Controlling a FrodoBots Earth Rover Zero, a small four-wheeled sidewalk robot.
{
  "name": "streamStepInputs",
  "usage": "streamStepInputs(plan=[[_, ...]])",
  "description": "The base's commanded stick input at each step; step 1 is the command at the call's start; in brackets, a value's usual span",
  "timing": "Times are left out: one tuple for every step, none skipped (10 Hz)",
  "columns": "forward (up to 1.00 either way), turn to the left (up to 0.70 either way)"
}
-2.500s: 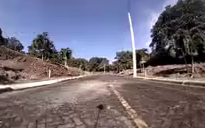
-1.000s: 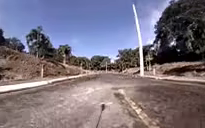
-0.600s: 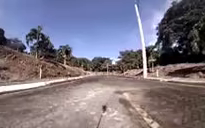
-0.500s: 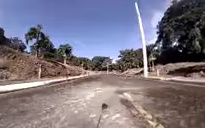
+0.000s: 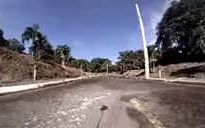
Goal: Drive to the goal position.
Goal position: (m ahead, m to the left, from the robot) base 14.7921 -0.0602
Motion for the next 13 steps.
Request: streamStepInputs(plan=[[1.00,0.00],[1.00,0.00],[1.00,0.00],[1.00,0.00],[1.00,0.00],[1.00,0.00],[1.00,0.00],[1.00,0.00],[1.00,0.00],[1.00,0.00],[1.00,0.00],[1.00,-0.12],[1.00,-0.27]])
